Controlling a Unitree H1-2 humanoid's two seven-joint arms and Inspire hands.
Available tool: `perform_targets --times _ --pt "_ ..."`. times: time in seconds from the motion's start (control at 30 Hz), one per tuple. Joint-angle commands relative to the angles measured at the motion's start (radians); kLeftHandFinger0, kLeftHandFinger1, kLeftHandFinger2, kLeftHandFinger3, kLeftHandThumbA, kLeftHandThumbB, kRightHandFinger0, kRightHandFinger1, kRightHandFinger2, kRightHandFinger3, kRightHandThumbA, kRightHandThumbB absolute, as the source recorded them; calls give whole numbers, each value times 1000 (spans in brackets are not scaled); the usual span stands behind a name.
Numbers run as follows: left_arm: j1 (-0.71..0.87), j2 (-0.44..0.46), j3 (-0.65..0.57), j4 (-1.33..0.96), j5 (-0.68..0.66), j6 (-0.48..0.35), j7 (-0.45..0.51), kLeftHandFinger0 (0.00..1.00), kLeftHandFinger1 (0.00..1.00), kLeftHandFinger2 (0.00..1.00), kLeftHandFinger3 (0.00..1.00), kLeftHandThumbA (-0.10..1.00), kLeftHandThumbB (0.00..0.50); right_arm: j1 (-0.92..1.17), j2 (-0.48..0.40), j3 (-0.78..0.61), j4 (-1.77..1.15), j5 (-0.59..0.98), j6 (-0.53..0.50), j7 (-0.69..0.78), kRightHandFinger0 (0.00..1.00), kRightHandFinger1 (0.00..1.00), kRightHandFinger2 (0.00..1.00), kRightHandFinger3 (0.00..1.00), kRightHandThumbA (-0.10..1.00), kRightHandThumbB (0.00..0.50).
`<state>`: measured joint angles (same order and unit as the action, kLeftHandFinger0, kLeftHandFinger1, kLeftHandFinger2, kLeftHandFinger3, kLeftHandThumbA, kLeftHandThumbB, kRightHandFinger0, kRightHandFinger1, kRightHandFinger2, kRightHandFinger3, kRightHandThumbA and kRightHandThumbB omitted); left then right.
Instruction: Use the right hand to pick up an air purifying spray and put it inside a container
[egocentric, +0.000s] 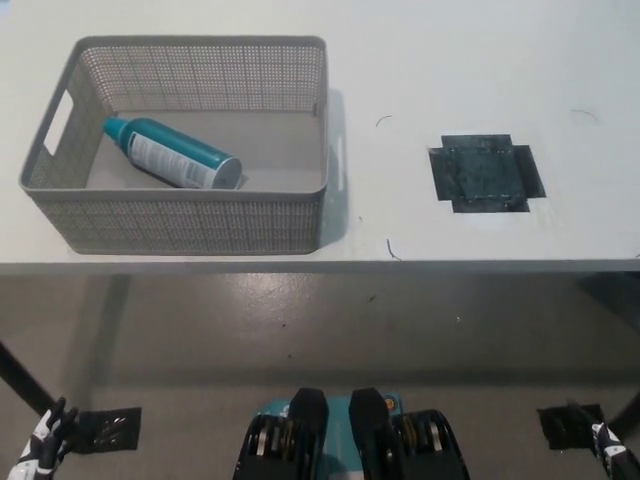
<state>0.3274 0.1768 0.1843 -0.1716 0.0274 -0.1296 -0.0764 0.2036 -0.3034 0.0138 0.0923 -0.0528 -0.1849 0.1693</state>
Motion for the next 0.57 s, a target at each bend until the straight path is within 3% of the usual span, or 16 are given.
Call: perform_targets --times 0.0,0.23,0.53 --pt "4 9 5 -8 0 -42 14 1000 1000 1000 1000 1000 456 14 -8 -19 -1 39 -72 8 1000 1000 1000 1000 1000 374" --pt "7 14 -14 -1 5 -39 4 1000 1000 1000 1000 1000 441 55 -12 -30 -15 48 -70 5 1000 1000 1000 1000 1000 354" --pt "20 11 -15 2 -5 -41 6 1000 1000 1000 1000 1000 441 54 -13 -28 -16 23 -90 -5 1000 1000 1000 1000 1000 379"
